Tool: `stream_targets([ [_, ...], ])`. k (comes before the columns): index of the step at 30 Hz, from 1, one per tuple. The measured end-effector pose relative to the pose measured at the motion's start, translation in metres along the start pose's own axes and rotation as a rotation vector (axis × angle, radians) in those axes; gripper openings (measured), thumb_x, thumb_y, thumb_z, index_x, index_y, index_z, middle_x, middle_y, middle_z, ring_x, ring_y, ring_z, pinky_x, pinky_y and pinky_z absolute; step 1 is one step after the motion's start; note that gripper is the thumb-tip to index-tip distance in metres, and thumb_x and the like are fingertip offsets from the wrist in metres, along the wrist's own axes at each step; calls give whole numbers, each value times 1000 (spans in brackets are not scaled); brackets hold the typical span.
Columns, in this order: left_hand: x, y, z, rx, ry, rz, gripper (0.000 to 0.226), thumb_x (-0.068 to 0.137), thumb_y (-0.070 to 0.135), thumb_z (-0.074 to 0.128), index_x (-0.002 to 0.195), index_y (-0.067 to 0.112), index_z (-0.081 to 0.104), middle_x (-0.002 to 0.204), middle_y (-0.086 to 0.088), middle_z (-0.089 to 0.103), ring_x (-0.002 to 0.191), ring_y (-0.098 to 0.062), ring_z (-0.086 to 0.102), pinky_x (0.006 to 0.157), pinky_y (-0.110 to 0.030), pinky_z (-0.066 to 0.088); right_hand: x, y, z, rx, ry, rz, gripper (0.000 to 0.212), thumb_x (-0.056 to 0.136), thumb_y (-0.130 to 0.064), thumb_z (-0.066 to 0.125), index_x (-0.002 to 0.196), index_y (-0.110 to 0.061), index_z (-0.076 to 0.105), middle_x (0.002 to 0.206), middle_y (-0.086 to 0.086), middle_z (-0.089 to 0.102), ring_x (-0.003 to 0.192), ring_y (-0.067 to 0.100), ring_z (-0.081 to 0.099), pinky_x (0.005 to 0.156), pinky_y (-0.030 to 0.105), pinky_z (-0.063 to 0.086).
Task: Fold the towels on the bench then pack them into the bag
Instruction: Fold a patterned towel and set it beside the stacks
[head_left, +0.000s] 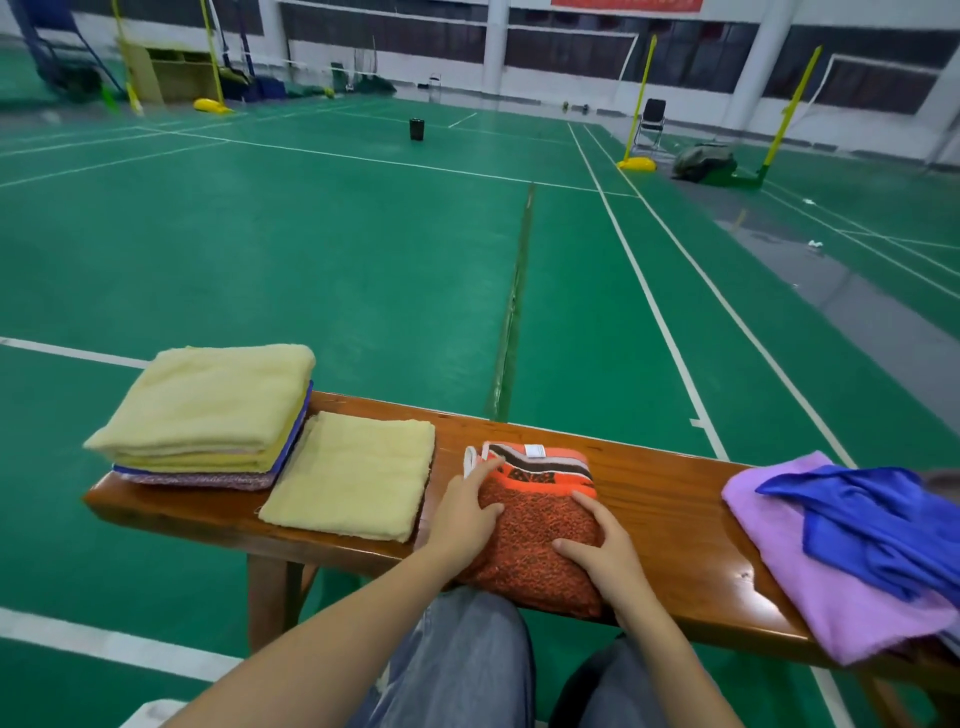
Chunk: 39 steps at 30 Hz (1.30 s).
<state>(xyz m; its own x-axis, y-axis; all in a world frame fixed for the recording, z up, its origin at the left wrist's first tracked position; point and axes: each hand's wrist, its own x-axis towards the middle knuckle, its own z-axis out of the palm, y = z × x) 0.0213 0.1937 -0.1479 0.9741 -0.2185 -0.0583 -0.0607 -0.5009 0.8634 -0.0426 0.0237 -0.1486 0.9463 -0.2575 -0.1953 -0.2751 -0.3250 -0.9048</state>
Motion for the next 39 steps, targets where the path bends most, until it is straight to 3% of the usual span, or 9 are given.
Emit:
stream_targets([
  [3, -1, 3, -9, 11, 95, 66, 38, 89, 15, 60, 123, 31, 58, 123, -4, 51, 118, -19, 49, 106, -34, 38, -5, -15, 3, 27, 62, -76, 63, 78, -4, 71, 130, -30, 47, 135, 7, 43, 121, 24, 45, 102, 46, 42],
  [12, 8, 0, -125, 123, 292, 156, 30, 93, 22, 55, 122, 24, 59, 107, -6, 46, 105, -24, 52, 91, -26, 37, 11, -95, 79, 61, 12, -240, 65, 79, -7, 71, 135, -27, 44, 133, 5, 43, 120, 20, 45, 103, 40, 42],
  [16, 17, -32, -171, 326, 349, 117, 29, 94, 27, 53, 122, 23, 58, 113, -10, 47, 103, -29, 54, 90, -33, 41, 25, -112, 139, 95, -38, -213, 75, 78, -9, 72, 141, -24, 36, 141, 6, 40, 127, 22, 41, 108, 45, 37],
  [19, 22, -51, -184, 474, 332, 65, 30, 95, 26, 51, 123, 20, 57, 123, -11, 43, 102, -32, 56, 87, -36, 44, 30, -113, 169, 90, -94, -153, 74, 82, -11, 69, 144, -25, 32, 143, 3, 36, 129, 21, 38, 108, 40, 37],
  [23, 22, -74, -172, 811, 362, 200, 31, 82, 25, 66, 111, 14, 66, 133, -20, 49, 117, -39, 51, 96, -48, 46, 35, -94, 185, -157, -71, -157, 72, 83, -26, 70, 143, -29, 30, 148, 0, 26, 135, 20, 28, 112, 39, 31],
  [25, 18, -80, -159, 899, 284, 304, 36, 85, 38, 51, 108, 18, 68, 130, -12, 58, 120, -31, 54, 99, -47, 44, 34, -85, 187, -324, -1, -275, 68, 83, -37, 67, 142, -29, 34, 151, -5, 22, 138, 16, 21, 115, 38, 25],
  [27, 11, -87, -149, 881, 172, 261, 57, 85, 52, 29, 123, 24, 61, 137, -3, 53, 129, -23, 47, 108, -40, 33, 31, -76, 188, -388, 12, -371, 64, 86, -43, 63, 142, -30, 35, 152, -10, 23, 140, 10, 19, 117, 34, 22],
  [30, 11, -111, -145, 738, 162, 152, 78, 78, 66, 13, 142, 30, 39, 151, 5, 33, 141, -16, 27, 116, -34, 12, 32, -63, 191, -396, -49, -347, 69, 84, -51, 61, 143, -31, 31, 150, -13, 26, 138, 6, 22, 116, 30, 23],
  [39, 13, -119, -135, 707, 226, 126, 75, 80, 65, 18, 141, 28, 41, 149, 5, 37, 139, -16, 30, 115, -35, 13, 35, -48, 195, -381, -55, -307, 73, 84, -57, 56, 145, -33, 25, 151, -14, 24, 139, 4, 21, 115, 29, 25],
])
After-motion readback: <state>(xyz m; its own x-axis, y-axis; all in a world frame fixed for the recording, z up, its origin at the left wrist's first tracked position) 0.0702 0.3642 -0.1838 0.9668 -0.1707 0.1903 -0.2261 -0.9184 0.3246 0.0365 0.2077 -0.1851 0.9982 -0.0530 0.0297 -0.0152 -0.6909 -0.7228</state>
